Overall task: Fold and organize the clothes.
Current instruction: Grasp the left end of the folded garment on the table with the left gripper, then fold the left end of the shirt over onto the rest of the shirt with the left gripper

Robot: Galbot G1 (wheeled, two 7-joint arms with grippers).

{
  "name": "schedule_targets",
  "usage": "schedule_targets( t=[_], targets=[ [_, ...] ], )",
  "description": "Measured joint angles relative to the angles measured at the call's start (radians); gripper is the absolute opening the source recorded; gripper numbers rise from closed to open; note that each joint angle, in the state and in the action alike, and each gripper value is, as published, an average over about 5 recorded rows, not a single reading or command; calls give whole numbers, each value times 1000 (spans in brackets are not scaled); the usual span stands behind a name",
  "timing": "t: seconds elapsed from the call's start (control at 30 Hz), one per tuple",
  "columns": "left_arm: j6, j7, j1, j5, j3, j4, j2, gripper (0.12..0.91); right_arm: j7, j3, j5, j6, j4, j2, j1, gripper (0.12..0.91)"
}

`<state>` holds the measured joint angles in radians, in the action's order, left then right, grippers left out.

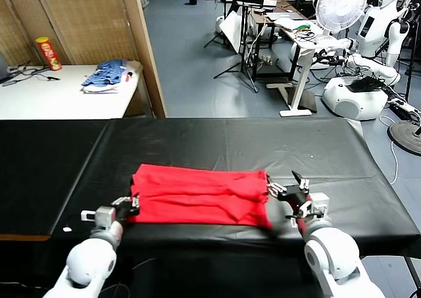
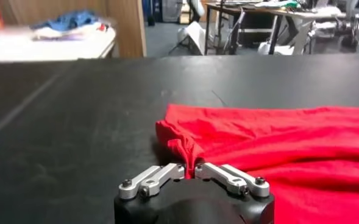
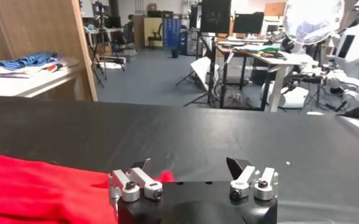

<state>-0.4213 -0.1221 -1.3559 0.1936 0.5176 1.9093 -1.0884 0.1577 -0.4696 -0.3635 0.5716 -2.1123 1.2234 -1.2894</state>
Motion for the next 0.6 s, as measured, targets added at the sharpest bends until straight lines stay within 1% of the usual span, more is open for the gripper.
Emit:
schedule_targets(
  t=[0.1,0.17,0.23,0.3,0.37,0.43,0.5,0.6],
  targets=[
    [20,1,-27,-102,48,5,57,157,0,-4,0,0,-5,3,-4,798],
    [27,1,-46,-148,84,8,100,157,0,-5,0,0,-8,3,-5,798],
    [29,-1,-65,-174,114,17,136,157,1,-7,2,0,-10,6,-8,798],
    [28,-8,-82,-180,131,33,157,157,1,-9,9,0,-12,11,-13,798],
    [23,-19,-94,-162,132,58,164,157,1,-11,18,0,-16,17,-20,798],
    [6,-34,-97,-122,115,93,157,157,1,-15,29,0,-21,23,-29,798],
    [-22,-52,-89,-61,79,133,140,157,1,-21,40,0,-28,29,-40,798],
    [-76,-92,-57,72,0,186,103,157,1,-33,56,0,-39,41,-58,798]
  ],
)
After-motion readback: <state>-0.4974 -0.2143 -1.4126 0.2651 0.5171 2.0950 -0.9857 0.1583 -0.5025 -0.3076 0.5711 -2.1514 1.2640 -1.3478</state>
